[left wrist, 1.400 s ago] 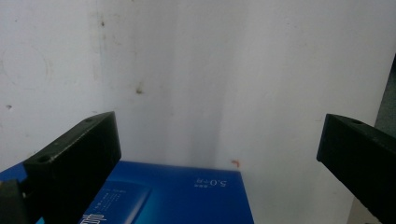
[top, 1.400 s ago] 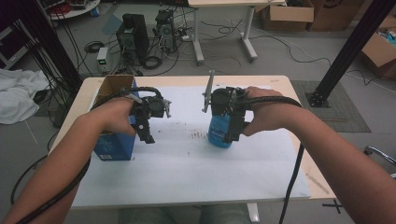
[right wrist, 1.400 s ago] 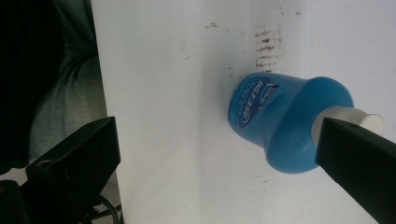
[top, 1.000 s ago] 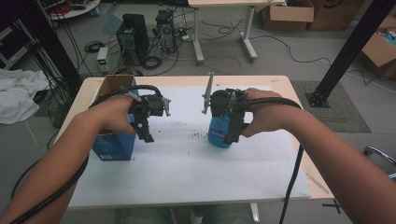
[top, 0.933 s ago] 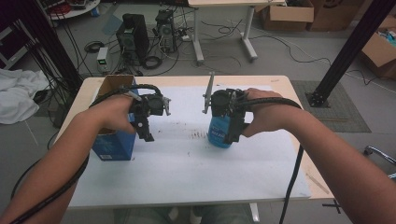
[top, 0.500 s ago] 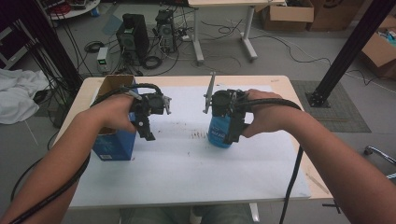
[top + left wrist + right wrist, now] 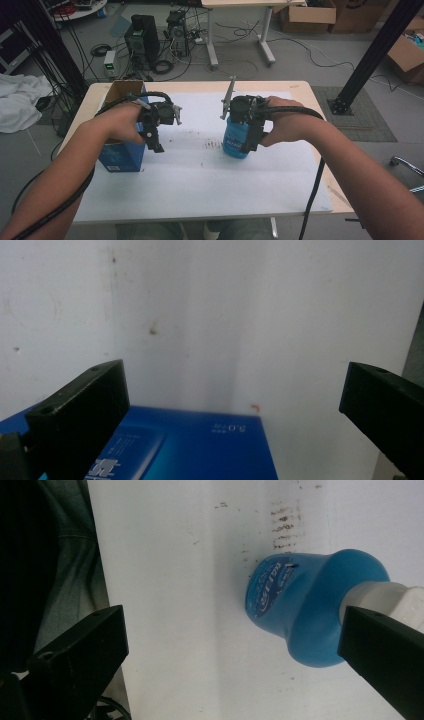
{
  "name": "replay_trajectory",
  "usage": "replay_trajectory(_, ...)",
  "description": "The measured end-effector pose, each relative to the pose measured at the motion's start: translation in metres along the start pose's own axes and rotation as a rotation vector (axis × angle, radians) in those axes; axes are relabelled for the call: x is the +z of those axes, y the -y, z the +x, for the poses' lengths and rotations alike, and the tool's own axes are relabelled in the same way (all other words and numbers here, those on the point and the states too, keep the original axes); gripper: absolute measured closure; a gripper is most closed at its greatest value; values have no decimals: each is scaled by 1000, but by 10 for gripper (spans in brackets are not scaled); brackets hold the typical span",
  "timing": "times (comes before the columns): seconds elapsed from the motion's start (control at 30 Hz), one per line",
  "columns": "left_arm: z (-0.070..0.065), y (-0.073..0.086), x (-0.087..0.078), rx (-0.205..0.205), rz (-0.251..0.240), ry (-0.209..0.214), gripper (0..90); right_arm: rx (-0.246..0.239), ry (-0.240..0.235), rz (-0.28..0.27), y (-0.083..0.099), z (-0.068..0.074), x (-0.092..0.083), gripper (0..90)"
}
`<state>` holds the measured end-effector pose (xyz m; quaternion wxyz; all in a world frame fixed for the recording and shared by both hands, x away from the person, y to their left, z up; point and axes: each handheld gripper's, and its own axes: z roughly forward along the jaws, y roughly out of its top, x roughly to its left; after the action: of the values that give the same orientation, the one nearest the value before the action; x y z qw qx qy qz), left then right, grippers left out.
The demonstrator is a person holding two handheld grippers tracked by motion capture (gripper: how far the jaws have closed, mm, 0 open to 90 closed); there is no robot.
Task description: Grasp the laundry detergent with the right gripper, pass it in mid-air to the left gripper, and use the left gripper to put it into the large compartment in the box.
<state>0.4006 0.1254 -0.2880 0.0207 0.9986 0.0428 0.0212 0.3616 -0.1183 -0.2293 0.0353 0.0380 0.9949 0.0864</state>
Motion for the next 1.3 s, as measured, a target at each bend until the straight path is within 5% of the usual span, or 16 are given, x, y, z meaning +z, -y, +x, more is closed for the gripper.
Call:
replay_trajectory(0.1, 0, 1, 0, -8, 10, -6, 1, -5, 0, 2, 0, 1, 1, 0)
replay_trajectory(0.23, -1, 2, -3, -8, 14, -11, 1, 3, -11, -74, 3, 3, -2, 0)
replay_trajectory(0.27, -2, 2, -3, -9, 12, -12, 0, 13, -22, -145, 7, 4, -6, 0)
replay_trajectory(0.3, -2, 2, -3, -9, 12, -12, 1, 13, -22, -145, 7, 4, -6, 0)
replay_trajectory(0.33, -2, 2, -4, -11, 12, -11, 1, 43, -22, -240, 14, 5, -9, 0)
replay_trajectory(0.37, -2, 2, -4, -11, 16, -16, 1, 43, -22, -240, 14, 5, -9, 0)
replay_trajectory(0.4, -2, 2, -3, -10, 27, -20, 1, 69, -21, -352, 23, 6, -12, 0)
replay_trajectory(0.43, -3, 2, -3, -11, 34, -21, 1, 85, -19, -402, 29, 6, -12, 0)
replay_trajectory(0.63, -4, 1, -4, -9, 32, -22, 1, 161, 10, -538, 58, 12, -11, 0)
replay_trajectory(0.67, -5, 1, -4, -4, 23, -28, 1, 199, 13, -576, 74, 15, -8, 0)
replay_trajectory(1.0, -6, 4, -10, 0, 6, -39, 1, 374, 36, -691, 153, 28, 18, 0)
replay_trajectory(1.3, -9, 6, -10, 4, -5, -43, 1, 489, 73, -741, 188, 16, 49, 0)
